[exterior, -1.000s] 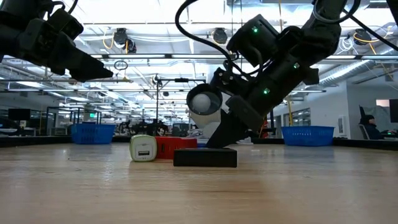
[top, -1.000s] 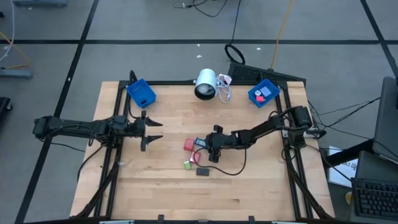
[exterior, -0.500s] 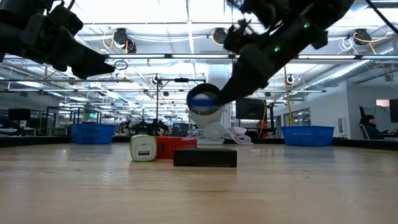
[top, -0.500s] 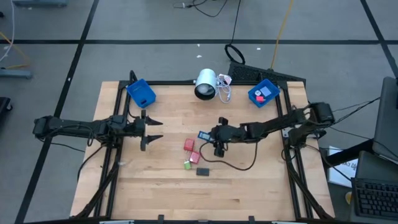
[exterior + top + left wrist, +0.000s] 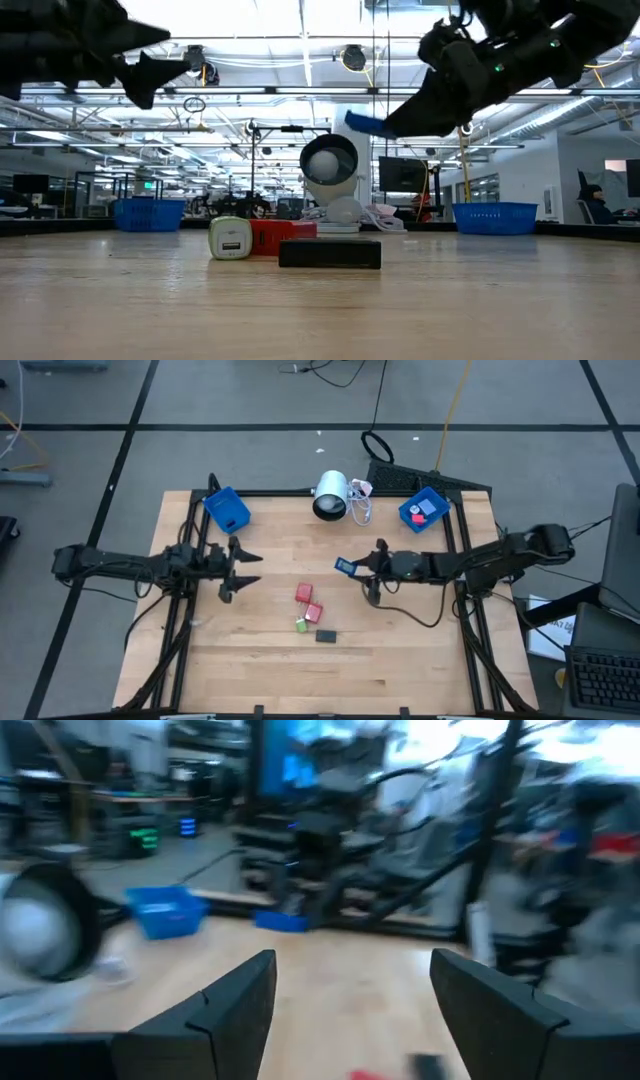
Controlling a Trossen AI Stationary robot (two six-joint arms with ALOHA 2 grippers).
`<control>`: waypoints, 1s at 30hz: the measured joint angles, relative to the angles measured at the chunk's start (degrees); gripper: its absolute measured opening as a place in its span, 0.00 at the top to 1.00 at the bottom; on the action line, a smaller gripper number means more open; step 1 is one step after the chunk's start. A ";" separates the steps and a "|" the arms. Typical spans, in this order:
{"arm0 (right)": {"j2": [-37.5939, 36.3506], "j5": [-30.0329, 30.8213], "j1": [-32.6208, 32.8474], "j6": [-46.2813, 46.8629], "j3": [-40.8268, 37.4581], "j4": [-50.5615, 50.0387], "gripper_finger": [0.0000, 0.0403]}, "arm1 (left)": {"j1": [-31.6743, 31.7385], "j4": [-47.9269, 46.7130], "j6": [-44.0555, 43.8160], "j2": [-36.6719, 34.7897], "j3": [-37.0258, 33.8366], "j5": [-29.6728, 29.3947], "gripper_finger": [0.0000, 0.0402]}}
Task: Pick & Place Office items
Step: Put the blue digital timer into the left blue bin
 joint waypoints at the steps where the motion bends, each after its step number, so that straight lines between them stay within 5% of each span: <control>1: -0.88 -0.02 0.00 0.02 -0.82 0.57 0.60 | -0.37 2.04 -1.26 1.24 -0.21 1.12 0.35; 5: -2.59 -0.10 0.15 0.40 -1.93 1.82 0.62 | -2.06 7.24 -7.53 6.84 -0.31 0.63 0.37; 15: 0.38 -2.65 2.92 -7.45 -1.95 6.81 0.61 | -3.45 17.34 -32.07 23.23 1.01 -17.32 0.39; 21: 4.04 1.55 5.07 -14.57 -1.95 10.67 0.60 | -3.47 18.66 -39.04 32.62 5.69 -14.16 0.39; 30: 9.24 12.41 9.40 -25.15 1.10 10.84 0.60 | -3.47 18.32 -36.82 49.33 19.11 -10.97 0.39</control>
